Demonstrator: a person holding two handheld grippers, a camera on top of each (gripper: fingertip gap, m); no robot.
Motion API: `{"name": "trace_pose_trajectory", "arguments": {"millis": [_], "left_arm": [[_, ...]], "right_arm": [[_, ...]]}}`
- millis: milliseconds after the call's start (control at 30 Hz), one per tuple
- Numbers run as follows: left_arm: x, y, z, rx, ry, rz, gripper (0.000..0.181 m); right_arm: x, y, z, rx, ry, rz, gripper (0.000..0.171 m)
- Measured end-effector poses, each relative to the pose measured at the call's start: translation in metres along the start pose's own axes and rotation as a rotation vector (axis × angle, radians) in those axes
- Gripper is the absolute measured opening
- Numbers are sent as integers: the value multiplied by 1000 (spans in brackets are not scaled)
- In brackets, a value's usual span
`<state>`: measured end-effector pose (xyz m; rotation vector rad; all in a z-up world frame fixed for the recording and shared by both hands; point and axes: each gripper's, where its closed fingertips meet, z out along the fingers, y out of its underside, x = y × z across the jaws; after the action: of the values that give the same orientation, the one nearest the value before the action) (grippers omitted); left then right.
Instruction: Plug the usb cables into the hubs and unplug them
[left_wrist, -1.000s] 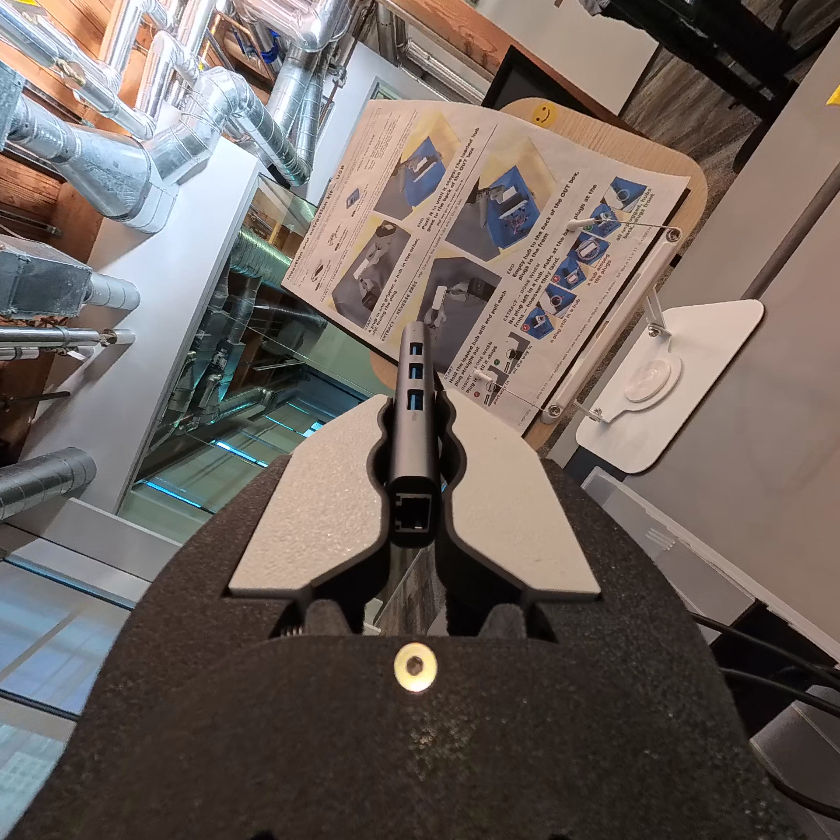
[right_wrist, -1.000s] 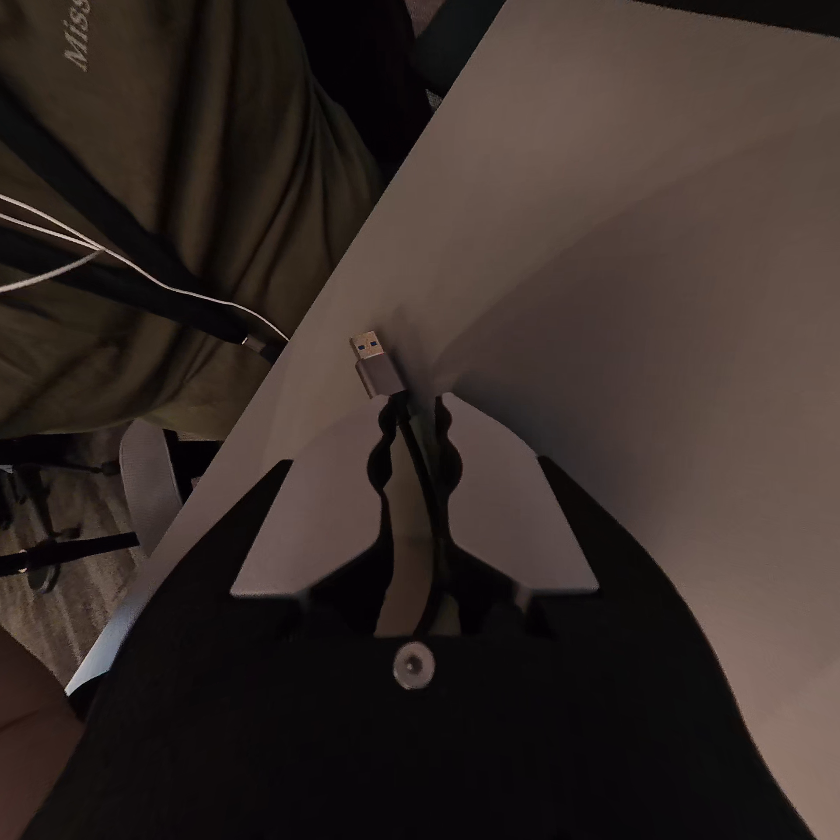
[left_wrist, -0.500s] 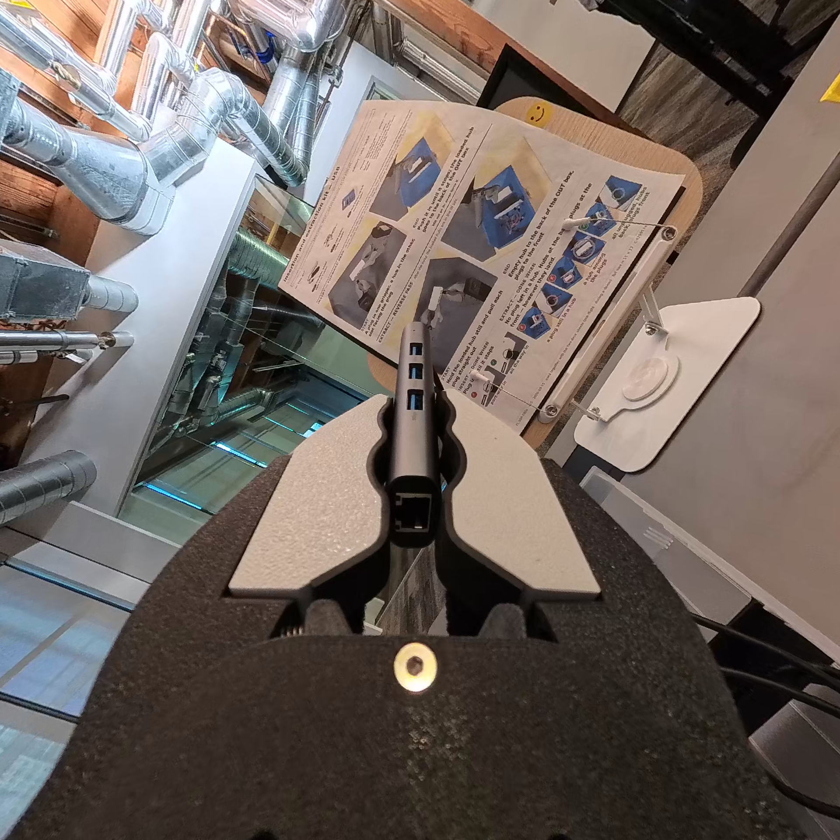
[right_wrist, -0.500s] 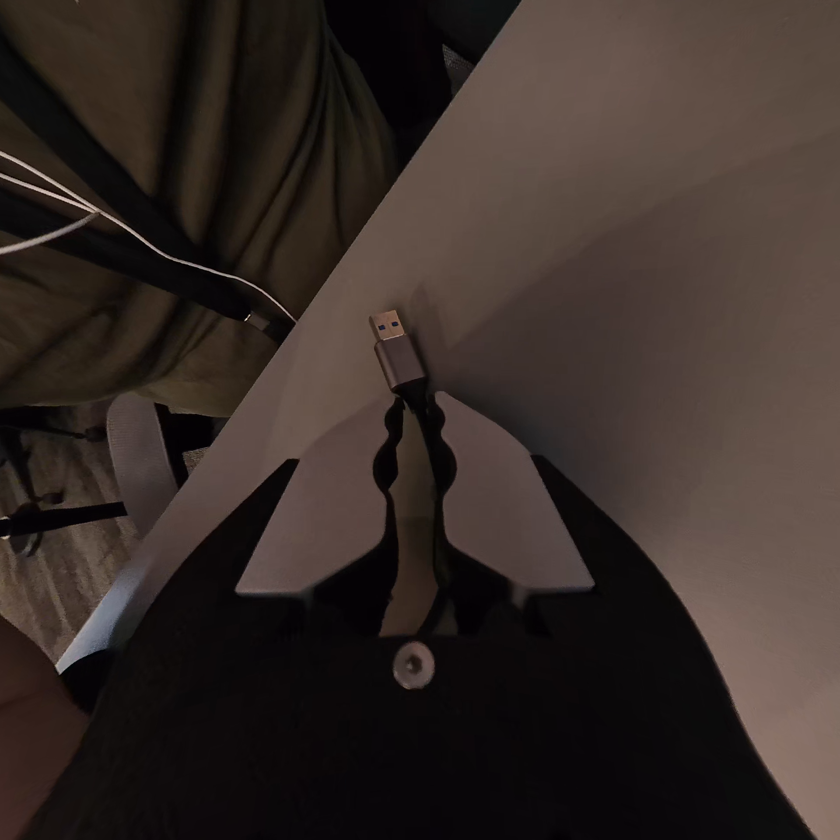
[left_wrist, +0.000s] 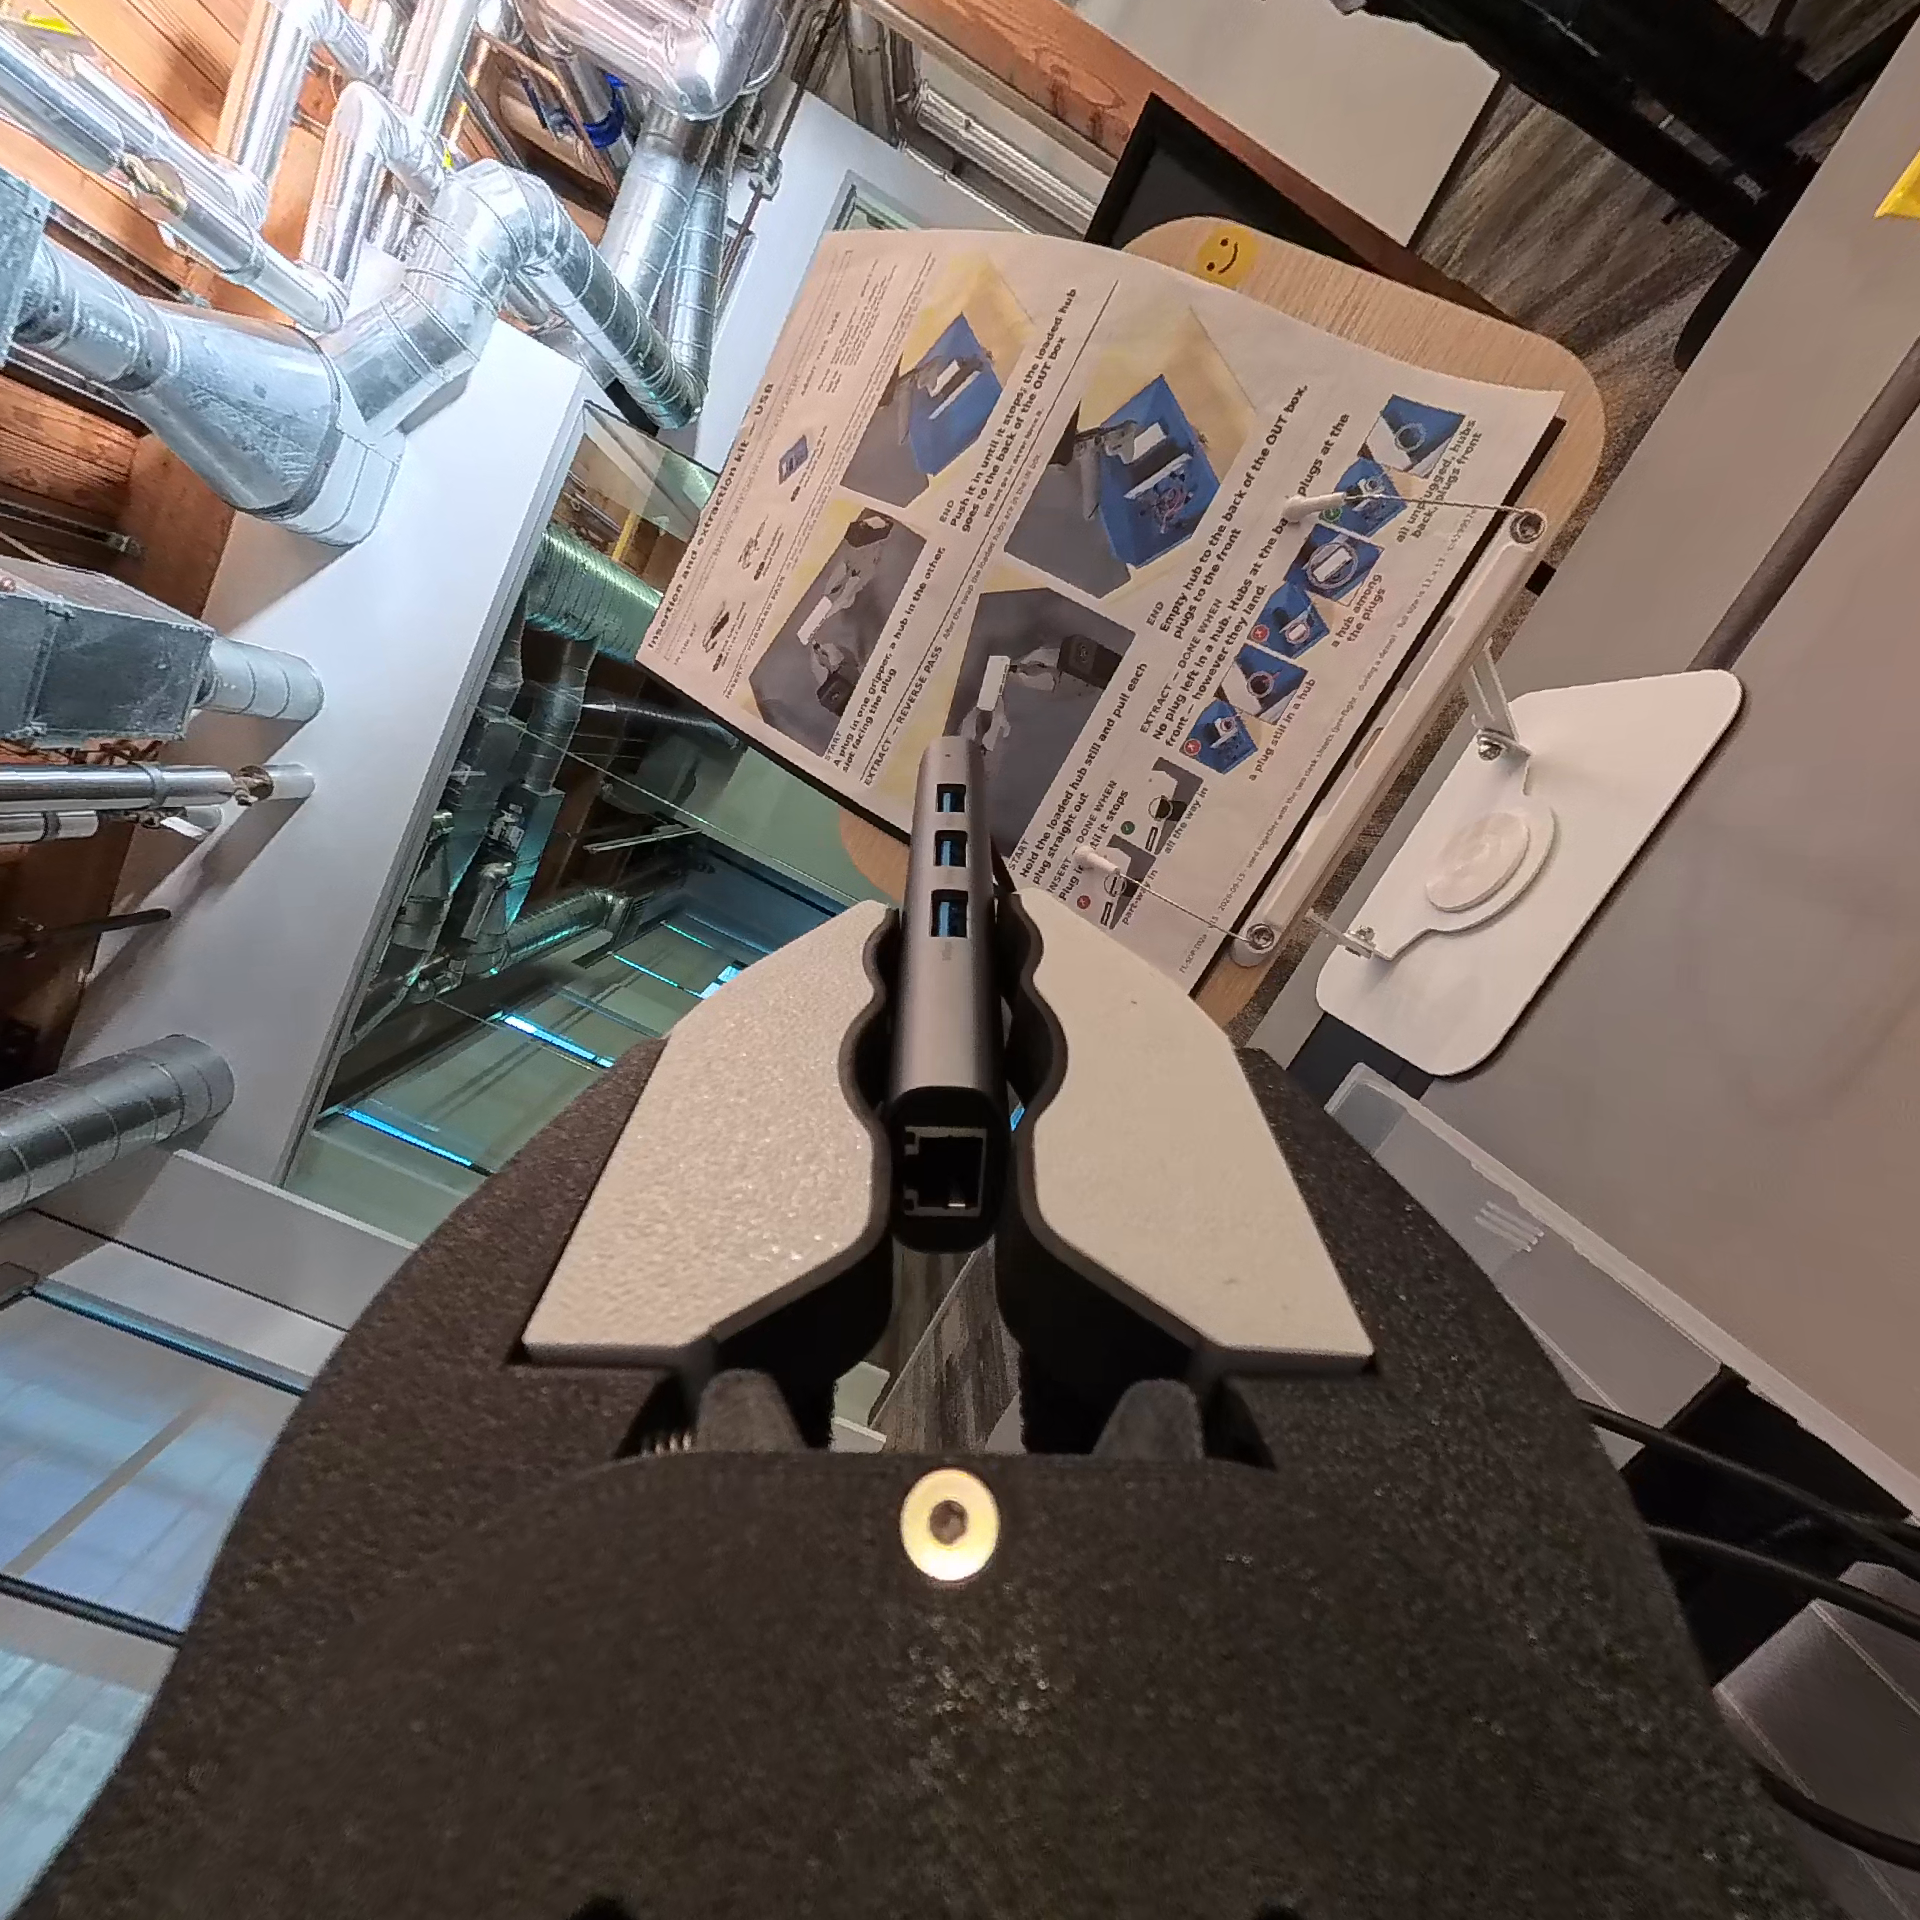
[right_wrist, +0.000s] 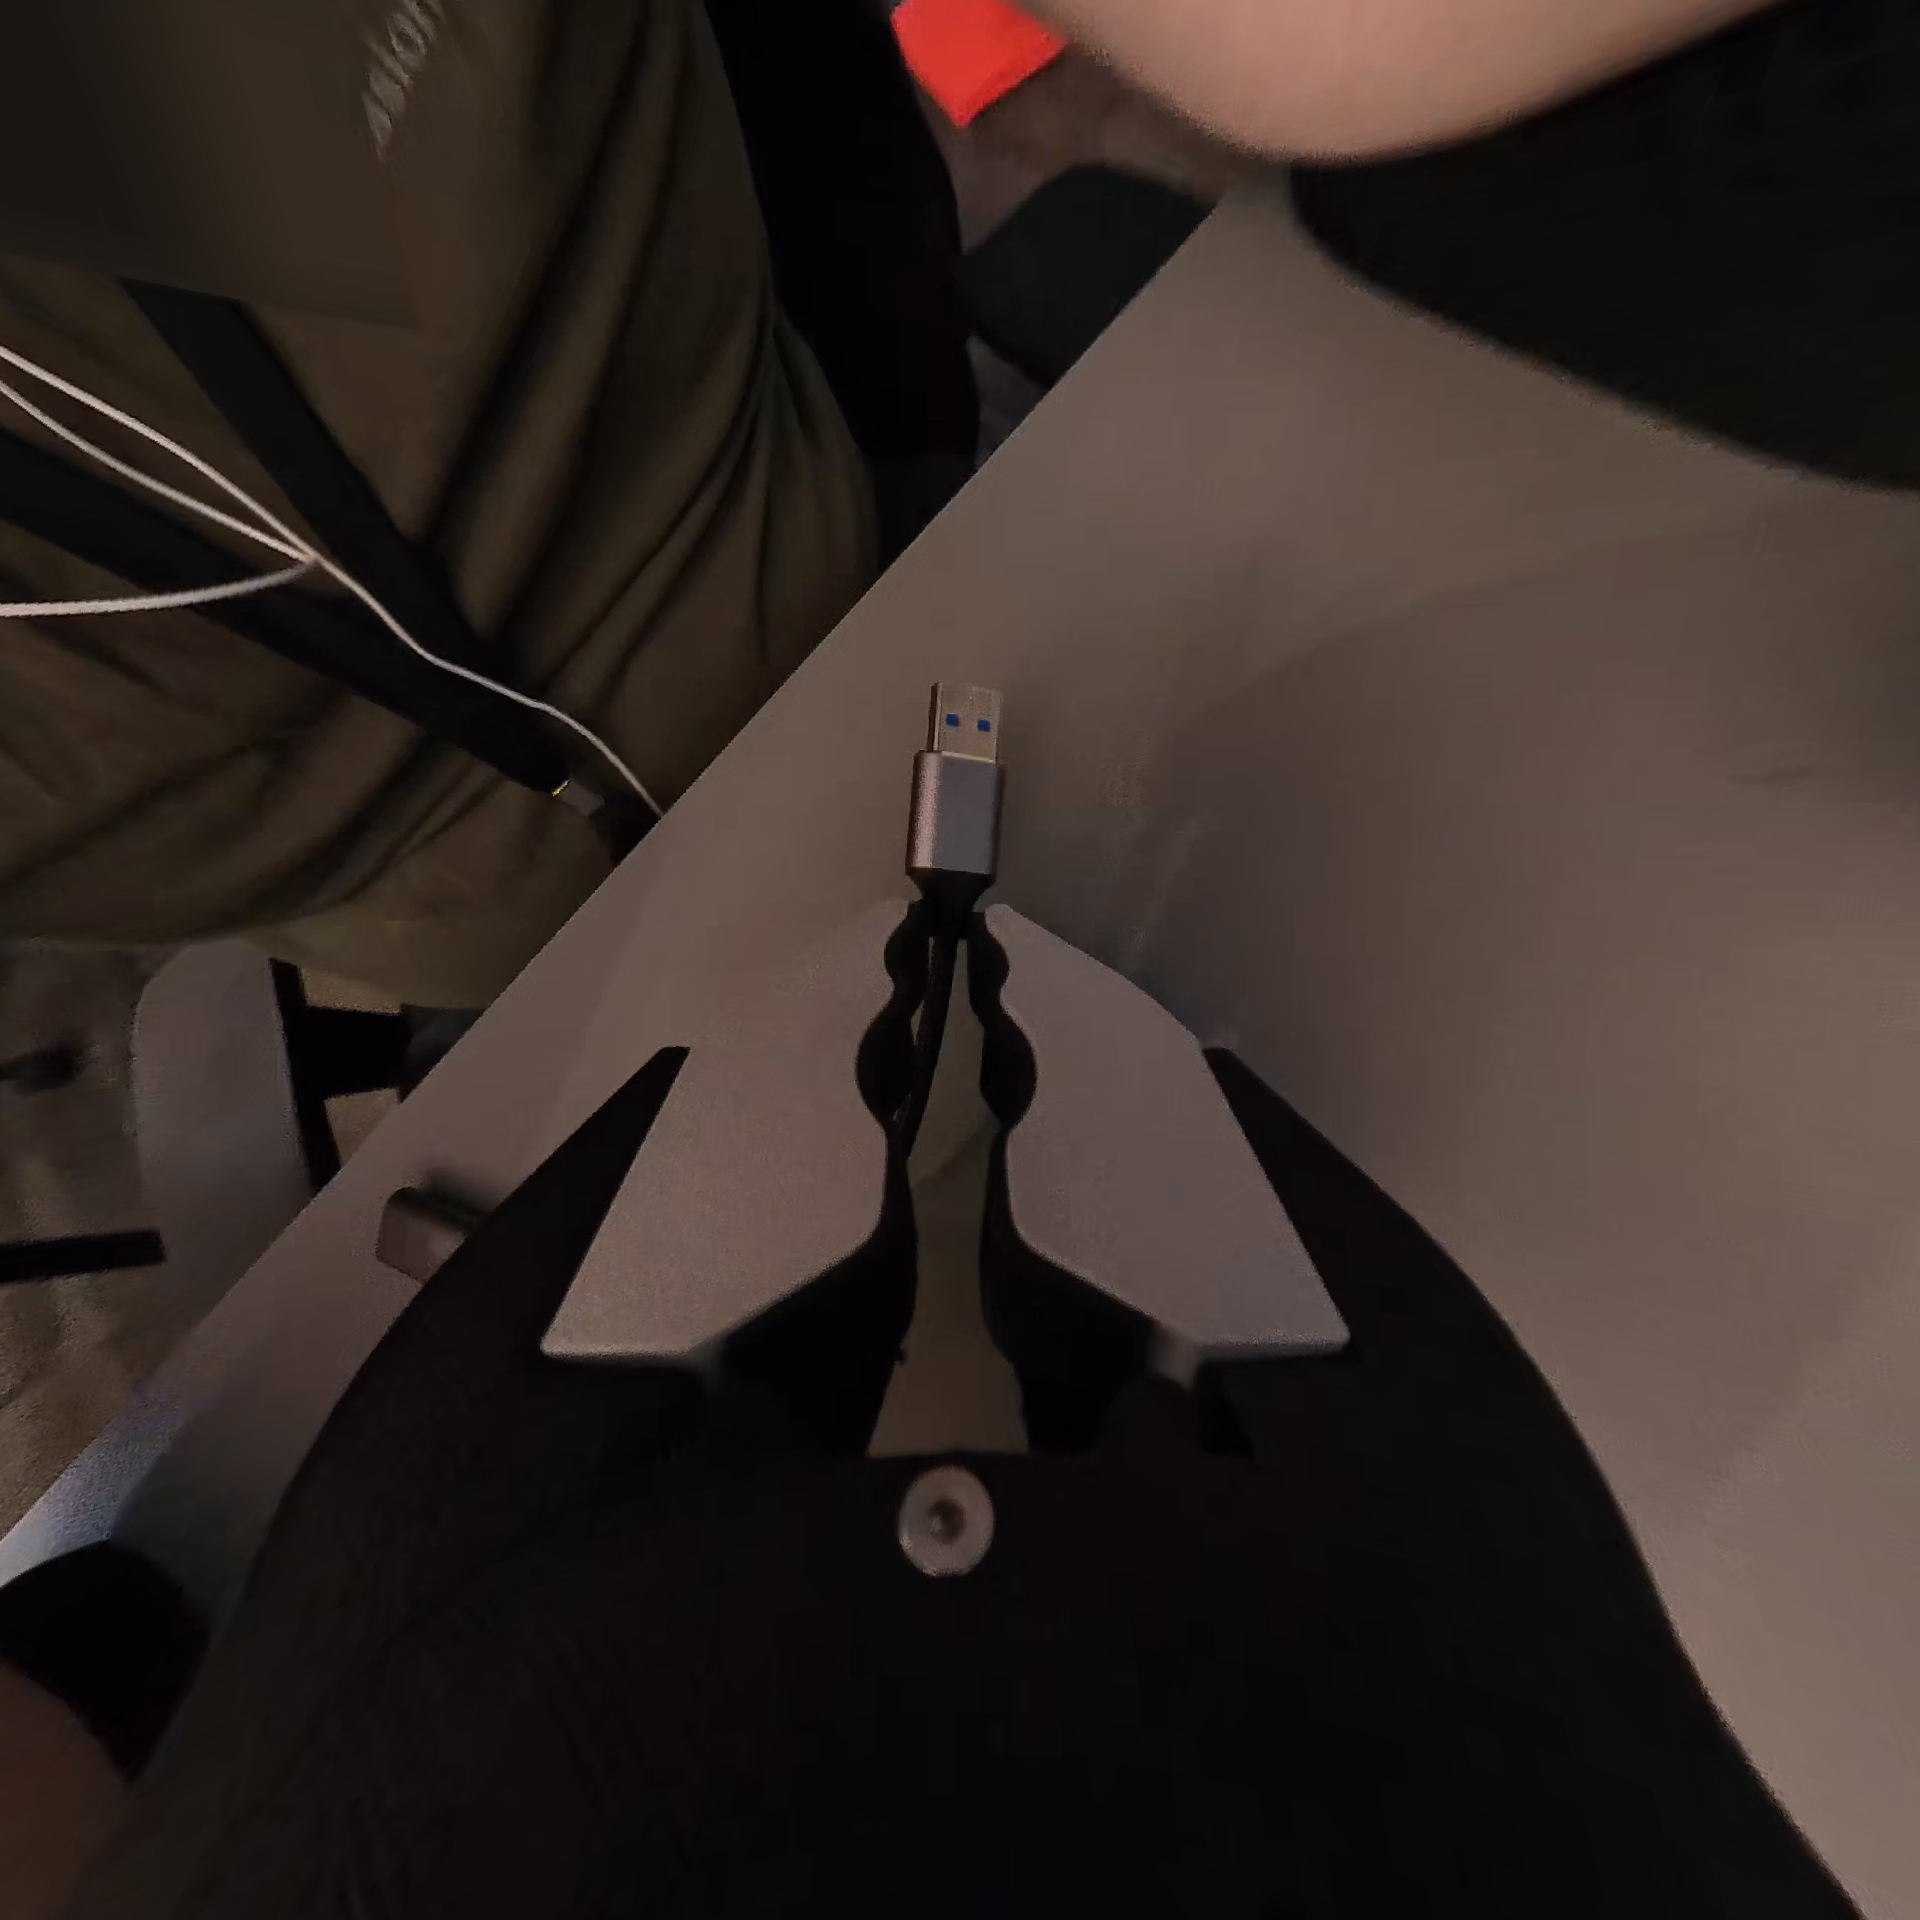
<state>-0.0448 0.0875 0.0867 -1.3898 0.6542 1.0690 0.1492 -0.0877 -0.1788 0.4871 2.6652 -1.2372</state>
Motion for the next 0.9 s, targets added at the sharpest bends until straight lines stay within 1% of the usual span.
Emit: {"name": "trace_pose_trajectory", "arguments": {"millis": [200,400,600,900], "left_arm": [[0,1,0,-5,0,2,17],[0,1,0,-5,2,2,17],[2,-1,0,5,3,6,17],[10,-7,2,21,13,29,17]], "right_arm": [[14,-22,-59,163,205,-70,8],[4,-47,-113,295,345,-151,9],[0,-58,-144,312,492,-194,8],[7,-62,-187,400,673,-156,8]]}}
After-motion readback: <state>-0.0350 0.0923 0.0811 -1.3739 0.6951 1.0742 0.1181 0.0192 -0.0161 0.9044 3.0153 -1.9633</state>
